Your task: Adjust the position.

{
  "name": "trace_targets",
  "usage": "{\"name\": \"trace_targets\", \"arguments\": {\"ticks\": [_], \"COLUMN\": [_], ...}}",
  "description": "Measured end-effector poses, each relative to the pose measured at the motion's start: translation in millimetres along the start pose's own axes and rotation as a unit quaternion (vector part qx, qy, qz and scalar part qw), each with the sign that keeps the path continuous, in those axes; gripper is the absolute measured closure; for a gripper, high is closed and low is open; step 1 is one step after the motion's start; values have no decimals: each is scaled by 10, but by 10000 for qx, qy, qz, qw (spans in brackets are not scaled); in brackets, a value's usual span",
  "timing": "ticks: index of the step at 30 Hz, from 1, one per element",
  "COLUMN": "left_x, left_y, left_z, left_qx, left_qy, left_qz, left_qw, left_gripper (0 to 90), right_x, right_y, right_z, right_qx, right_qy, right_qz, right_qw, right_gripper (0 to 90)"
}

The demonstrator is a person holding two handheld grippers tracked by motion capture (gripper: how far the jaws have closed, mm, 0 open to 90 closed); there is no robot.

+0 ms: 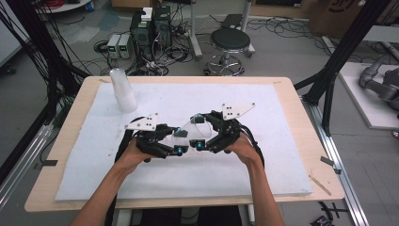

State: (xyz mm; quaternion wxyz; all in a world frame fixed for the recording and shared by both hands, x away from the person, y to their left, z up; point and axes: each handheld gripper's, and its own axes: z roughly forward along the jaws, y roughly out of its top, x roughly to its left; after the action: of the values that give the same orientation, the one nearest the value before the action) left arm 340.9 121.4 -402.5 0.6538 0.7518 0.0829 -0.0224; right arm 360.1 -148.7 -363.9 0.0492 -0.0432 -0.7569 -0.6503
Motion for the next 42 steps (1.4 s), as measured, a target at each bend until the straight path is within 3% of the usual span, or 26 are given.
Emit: {"name": "trace_targets", "arguments": {"ticks": [4, 8, 17, 19, 20, 21, 22, 23, 31, 34, 37, 38, 40, 42], "left_x": [-6, -8, -10, -15, -22, -19, -13, -16, -26, -41, -65, -80, -86, -96], "left_y": [-4, -5, -7, -8, -4, -4, -9, -15, -12, -17, -52, -99, -127, -181], "left_z": [9, 10, 4, 2, 5, 13, 11, 11, -6, -29, -86, -127, -152, -215], "left_qx": [17, 35, 63, 50, 74, 118, 197, 243, 285, 423, 526, 687, 719, 773], "left_qy": [-25, -42, -66, -99, 46, 142, 160, 216, 261, 460, 790, 1071, 1157, 1407], "left_qz": [-19, -12, 26, 89, 13, -76, -77, -58, -11, -36, 6, -16, -72, -102], "left_qw": [10000, 10000, 10000, 9999, 10000, 9998, 9996, 9995, 9993, 9980, 9955, 9919, 9907, 9870], "left_gripper": [421, 421, 420, 354, 207, 207, 84, 42, 42, 42, 42, 42, 42, 42], "right_x": [1, 12, 27, 30, 32, 32, 30, 31, 25, 25, 25, 21, 24, 23], "right_y": [4, 11, 17, 18, 21, 21, 21, 21, 24, 27, 31, 40, 55, 77], "right_z": [3, 10, 13, 15, 14, 14, 13, 11, -8, -27, -40, -51, -56, -64], "right_qx": [-49, -77, -81, -85, -92, -92, -103, -82, -76, -43, -15, 79, 239, 383], "right_qy": [59, 83, 135, 140, 134, 134, 129, 105, 60, -30, -90, -196, -314, -432], "right_qz": [-1, -80, -153, -170, -191, -191, -200, -194, -167, -168, -150, -83, -84, -33], "right_qw": [10000, 9999, 9998, 9997, 9997, 9997, 9997, 9997, 9998, 9998, 9998, 9997, 9992, 9983], "right_gripper": [168, 261, 314, 318, 319, 319, 321, 322, 321, 321, 320, 318, 318, 319]}}
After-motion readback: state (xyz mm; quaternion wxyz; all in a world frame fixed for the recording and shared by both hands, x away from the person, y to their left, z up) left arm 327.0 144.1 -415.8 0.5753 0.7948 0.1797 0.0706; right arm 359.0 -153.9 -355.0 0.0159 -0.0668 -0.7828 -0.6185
